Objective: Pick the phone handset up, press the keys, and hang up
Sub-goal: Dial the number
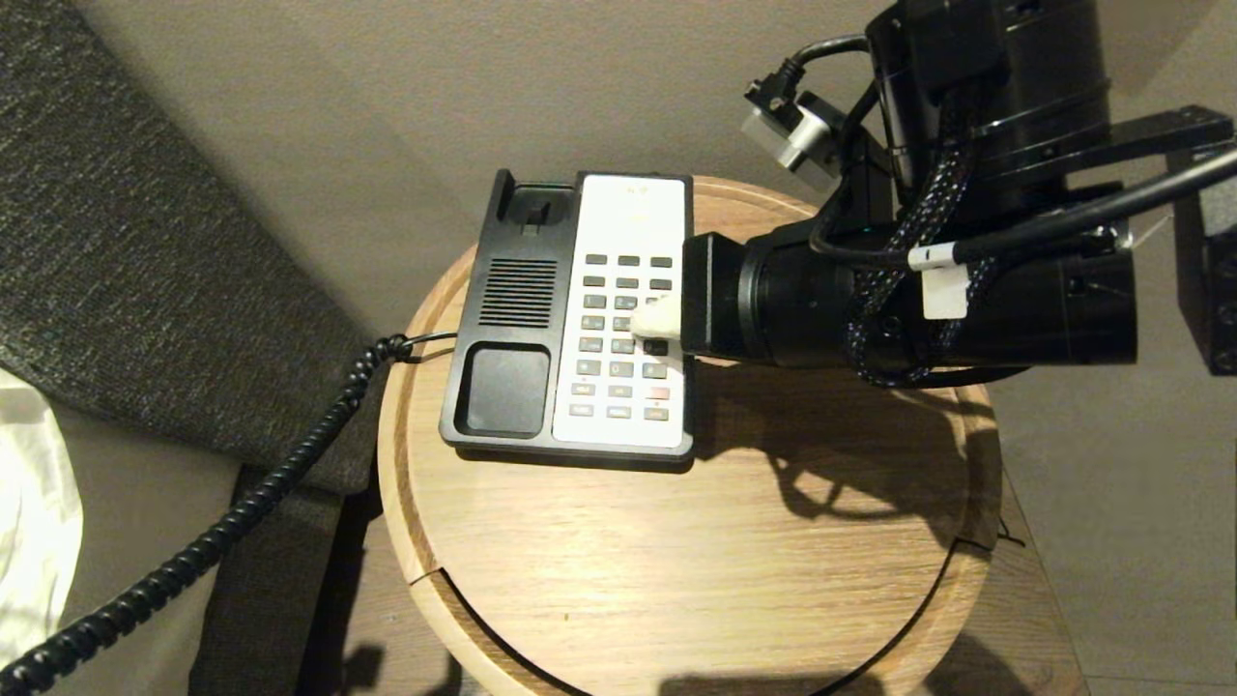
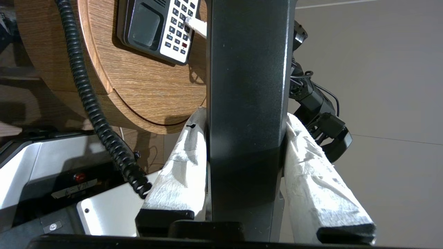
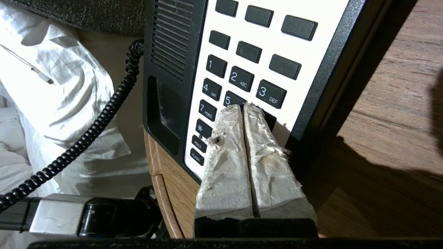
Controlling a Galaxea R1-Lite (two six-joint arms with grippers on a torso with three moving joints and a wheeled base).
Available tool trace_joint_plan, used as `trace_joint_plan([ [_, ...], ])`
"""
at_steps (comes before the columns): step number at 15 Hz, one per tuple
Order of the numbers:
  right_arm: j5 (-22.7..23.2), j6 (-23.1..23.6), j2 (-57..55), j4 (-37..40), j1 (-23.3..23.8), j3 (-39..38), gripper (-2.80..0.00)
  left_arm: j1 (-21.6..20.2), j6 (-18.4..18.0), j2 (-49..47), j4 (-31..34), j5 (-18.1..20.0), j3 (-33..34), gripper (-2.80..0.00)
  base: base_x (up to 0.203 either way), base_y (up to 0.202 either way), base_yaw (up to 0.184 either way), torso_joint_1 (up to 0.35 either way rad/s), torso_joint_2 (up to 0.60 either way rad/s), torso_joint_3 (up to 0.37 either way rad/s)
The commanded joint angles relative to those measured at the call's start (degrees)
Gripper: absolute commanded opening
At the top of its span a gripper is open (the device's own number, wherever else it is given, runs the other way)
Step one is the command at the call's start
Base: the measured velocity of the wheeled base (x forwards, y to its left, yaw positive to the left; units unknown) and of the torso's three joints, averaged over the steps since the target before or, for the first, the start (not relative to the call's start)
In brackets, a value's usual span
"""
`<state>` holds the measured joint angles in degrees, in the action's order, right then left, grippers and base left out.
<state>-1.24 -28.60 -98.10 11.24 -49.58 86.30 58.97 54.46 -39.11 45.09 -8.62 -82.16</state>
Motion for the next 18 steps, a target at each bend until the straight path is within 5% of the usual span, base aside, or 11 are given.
trace_joint_plan([
  [1,-0.3,0.6,-0.1,0.3,0.6,-0.2,-2.80,0.0,0.4,-0.1,0.3,-0.1,0.0,-2.80,0.000,0.000,0.000,0.000,0.00,0.000],
  [13,-0.3,2.1,3.7,0.3,1.5,-3.2,-2.80,-0.7,0.7,-0.4,0.5,0.0,-0.6,-2.80,0.000,0.000,0.000,0.000,0.00,0.000],
  [18,-0.1,-1.6,6.1,3.0,-1.3,-2.6,-2.80,-0.8,0.7,-0.4,0.7,0.0,-0.6,-2.80,0.000,0.000,0.000,0.000,0.00,0.000],
])
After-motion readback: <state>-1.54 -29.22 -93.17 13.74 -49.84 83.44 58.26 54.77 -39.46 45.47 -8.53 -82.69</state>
